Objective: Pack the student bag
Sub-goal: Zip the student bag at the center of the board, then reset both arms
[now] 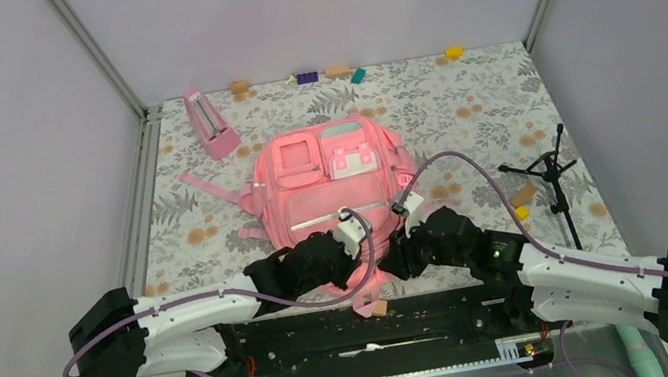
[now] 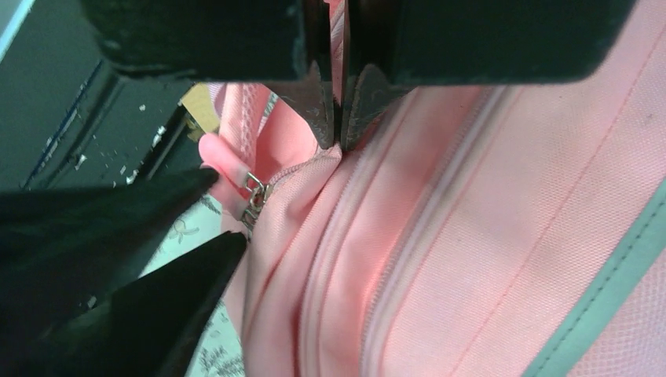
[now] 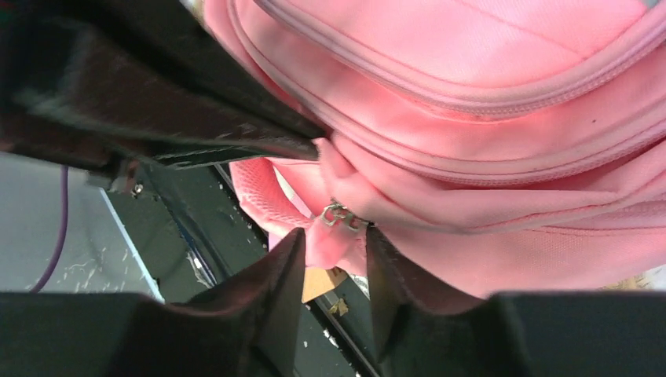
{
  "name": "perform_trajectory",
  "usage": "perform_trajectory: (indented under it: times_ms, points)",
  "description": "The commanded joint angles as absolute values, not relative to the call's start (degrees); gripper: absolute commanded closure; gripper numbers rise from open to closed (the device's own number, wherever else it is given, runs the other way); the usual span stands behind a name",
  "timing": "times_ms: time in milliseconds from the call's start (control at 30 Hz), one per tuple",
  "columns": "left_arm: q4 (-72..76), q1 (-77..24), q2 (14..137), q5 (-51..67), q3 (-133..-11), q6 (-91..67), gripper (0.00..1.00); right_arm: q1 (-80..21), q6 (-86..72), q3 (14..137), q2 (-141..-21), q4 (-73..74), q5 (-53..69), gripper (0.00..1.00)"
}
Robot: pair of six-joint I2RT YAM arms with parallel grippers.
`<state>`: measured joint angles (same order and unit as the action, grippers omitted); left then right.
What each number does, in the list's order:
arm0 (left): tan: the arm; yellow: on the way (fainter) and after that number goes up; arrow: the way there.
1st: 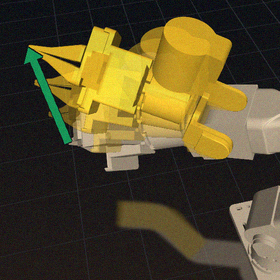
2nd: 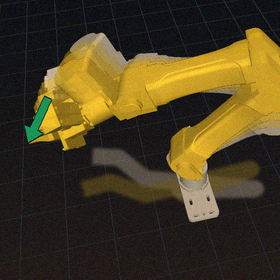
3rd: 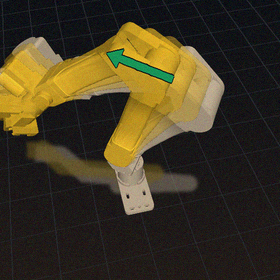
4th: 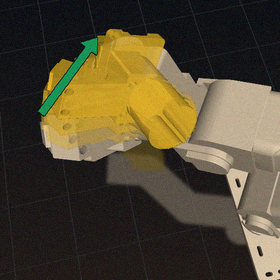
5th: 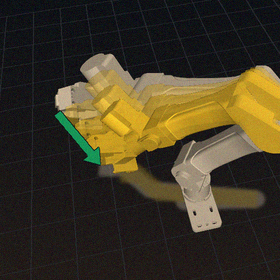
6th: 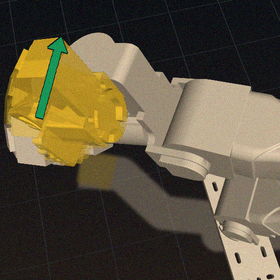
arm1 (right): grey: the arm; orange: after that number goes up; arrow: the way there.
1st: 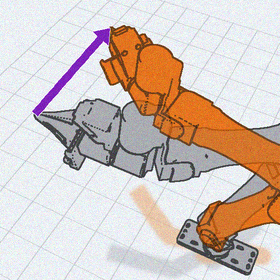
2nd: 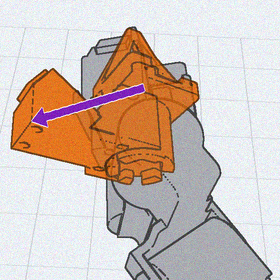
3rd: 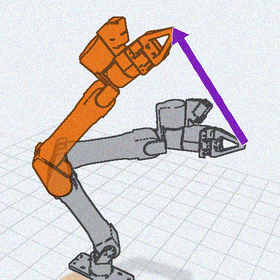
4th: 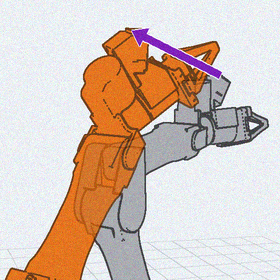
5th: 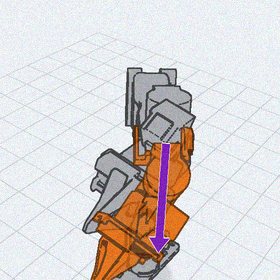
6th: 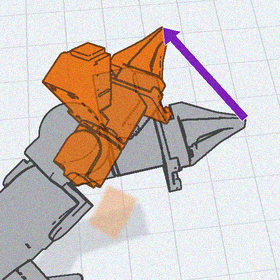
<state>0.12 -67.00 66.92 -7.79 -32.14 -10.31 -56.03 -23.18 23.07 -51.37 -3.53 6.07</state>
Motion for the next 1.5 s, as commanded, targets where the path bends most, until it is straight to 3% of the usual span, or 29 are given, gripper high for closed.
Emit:
perform_trajectory:
  times_ms: [0, 67, 167, 500, 533, 600, 633, 733, 933, 1233, 1467]
  points:
    - [9.1, -62.7, 68.5, -8.4, -34.4, -10.1, 1.0, -57.0, -24.1, 25.8, -44.7, -2.1, -2.3, 0.49]
    - [8.4, -61.2, 69.3, -8.6, -35.6, -9.8, 1.0, -56.7, -23.5, 27.0, -42.6, 3.4, -8.9, 0.29]
    - [6.9, -58.5, 70.9, -8.5, -38.0, -10.1, 1.0, -53.7, -21.8, 27.9, -40.7, 8.4, -12.7, 0.16]
    - [9.7, -51.3, 78.6, -4.1, -45.5, -11.9, 1.0, -33.7, -22.8, 28.9, -40.0, 15.1, -3.1, 0.06]
    - [9.7, -51.3, 79.0, -3.9, -46.0, -11.8, 0.95, -32.9, -22.8, 29.2, -40.0, 15.8, -3.0, 0.05]
    - [9.8, -51.2, 78.6, -2.6, -46.8, -11.4, 0.45, -31.5, -22.8, 29.8, -39.4, 17.5, -3.7, 0.0]
    - [9.7, -51.2, 77.8, -1.7, -46.9, -10.7, 0.31, -30.9, -22.5, 30.1, -38.9, 18.5, -4.0, 0.0]
    - [8.8, -51.2, 74.1, -0.3, -46.9, -10.2, 0.14, -29.1, -21.6, 31.8, -36.8, 21.3, -5.2, 0.0]
    - [-0.9, -50.4, 63.9, -3.9, -48.4, -11.6, 0.02, -25.7, -18.1, 37.5, -33.6, 27.4, -9.6, 0.0]
    - [-23.2, -38.8, 43.5, -15.7, -52.7, -18.3, 0.01, -25.1, -10.6, 44.2, -23.0, 31.3, -19.7, 0.0]
    - [-31.1, -37.2, 31.0, -28.1, -54.0, -11.9, 0.01, -25.2, -5.8, 38.5, -8.6, 25.7, -25.6, 0.0]
